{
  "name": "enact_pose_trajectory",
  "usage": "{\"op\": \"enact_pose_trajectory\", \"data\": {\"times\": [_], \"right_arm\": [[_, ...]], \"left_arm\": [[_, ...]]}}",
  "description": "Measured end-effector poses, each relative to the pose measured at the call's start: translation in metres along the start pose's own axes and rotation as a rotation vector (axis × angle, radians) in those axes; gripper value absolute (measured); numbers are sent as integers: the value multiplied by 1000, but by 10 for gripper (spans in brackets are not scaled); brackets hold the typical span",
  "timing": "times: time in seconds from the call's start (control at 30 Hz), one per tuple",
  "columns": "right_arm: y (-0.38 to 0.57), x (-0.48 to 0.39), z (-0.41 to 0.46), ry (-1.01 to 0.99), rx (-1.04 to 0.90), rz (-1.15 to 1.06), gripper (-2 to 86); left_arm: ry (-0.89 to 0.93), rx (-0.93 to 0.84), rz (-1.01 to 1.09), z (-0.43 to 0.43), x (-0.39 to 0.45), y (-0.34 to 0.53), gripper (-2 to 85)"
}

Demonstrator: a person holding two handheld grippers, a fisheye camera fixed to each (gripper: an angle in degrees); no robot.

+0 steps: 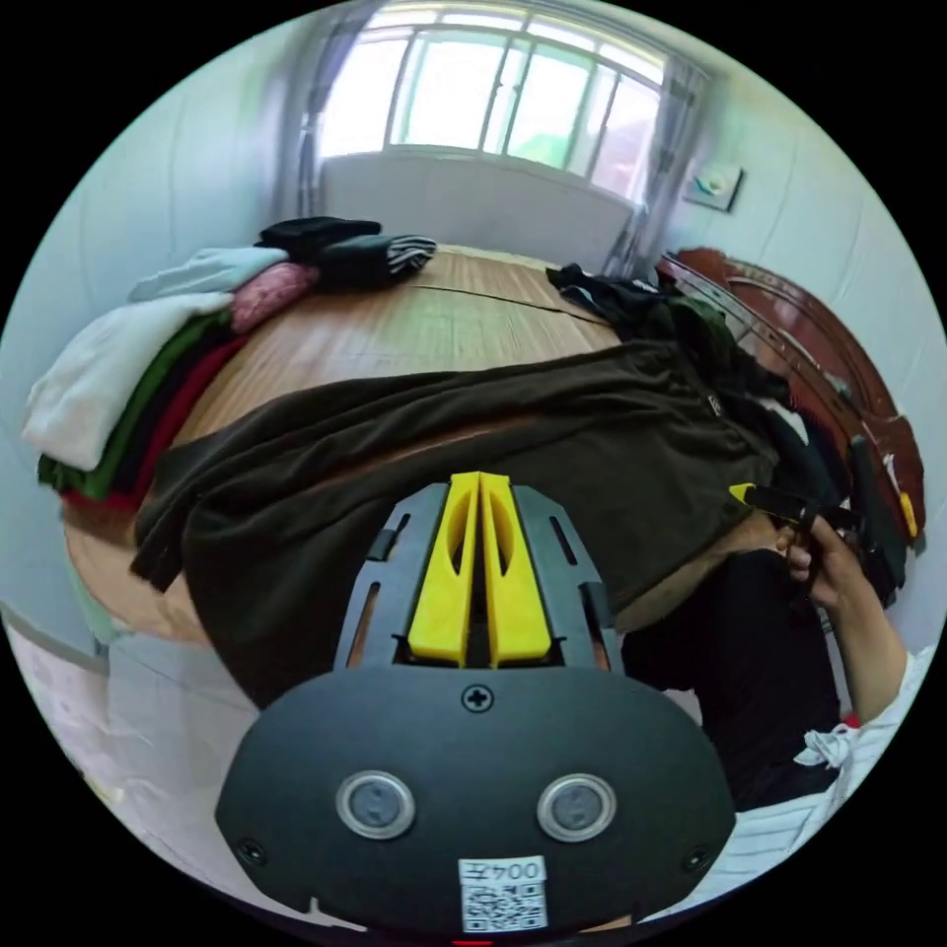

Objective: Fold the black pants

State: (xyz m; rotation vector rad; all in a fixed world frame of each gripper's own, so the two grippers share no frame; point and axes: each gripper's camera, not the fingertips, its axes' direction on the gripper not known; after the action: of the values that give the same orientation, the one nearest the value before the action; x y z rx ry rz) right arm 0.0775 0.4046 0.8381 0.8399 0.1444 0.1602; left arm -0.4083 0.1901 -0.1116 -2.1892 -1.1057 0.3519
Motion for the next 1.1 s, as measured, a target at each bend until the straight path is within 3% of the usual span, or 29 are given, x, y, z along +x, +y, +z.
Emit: {"op": "enact_pose_trajectory", "data": {"times": [0.17,0.3,0.47,0.67,0.77,0.87,1.1], "right_arm": [[-22,-3,60,140,-69,7,54],[-26,-11,66,179,-10,-42,46],[-42,22,63,20,-28,51,47],[-52,29,59,-33,-19,60,25],[-55,30,74,-274,-125,65,1],[-58,14,75,-296,-142,-10,-5],[-74,2,56,-345,-31,-71,-7]], "left_arm": [[-43,-46,153,82,79,-46,5],[-81,-38,261,145,137,-81,6],[-65,-108,363,221,189,-101,5],[-223,-200,369,286,210,-115,5],[-336,-208,432,305,218,-126,3],[-405,-238,462,325,214,-142,2],[-304,-308,445,353,190,-189,1]]}}
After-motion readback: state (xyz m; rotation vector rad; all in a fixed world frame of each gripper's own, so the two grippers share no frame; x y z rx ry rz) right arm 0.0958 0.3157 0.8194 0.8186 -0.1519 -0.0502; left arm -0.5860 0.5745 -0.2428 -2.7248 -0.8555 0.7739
